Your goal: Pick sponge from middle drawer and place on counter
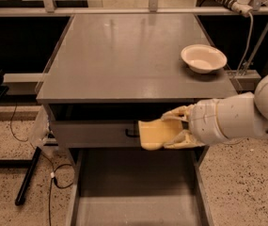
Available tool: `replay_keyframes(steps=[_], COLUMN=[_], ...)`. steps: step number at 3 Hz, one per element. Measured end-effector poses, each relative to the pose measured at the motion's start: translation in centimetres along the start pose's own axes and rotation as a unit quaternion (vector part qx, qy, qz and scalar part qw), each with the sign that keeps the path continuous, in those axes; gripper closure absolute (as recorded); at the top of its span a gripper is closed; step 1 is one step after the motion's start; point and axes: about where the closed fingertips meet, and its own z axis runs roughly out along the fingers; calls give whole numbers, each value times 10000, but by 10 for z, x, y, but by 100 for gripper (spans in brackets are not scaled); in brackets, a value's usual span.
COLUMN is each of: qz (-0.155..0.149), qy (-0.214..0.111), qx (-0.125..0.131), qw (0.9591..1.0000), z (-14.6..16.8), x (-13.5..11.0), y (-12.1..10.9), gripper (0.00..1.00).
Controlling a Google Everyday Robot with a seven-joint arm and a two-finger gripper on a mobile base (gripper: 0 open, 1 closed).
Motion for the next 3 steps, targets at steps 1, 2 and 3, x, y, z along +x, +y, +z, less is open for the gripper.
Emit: replay_keyframes(steps=[1, 2, 3], qz=[-431, -680, -513], qy=[-88, -303, -674], qx=[109, -18, -264], qw=[9990, 9972, 9961], z=[-16, -11, 17], x=[-44, -69, -76], y=[-46, -101, -151], gripper=[100, 100, 100])
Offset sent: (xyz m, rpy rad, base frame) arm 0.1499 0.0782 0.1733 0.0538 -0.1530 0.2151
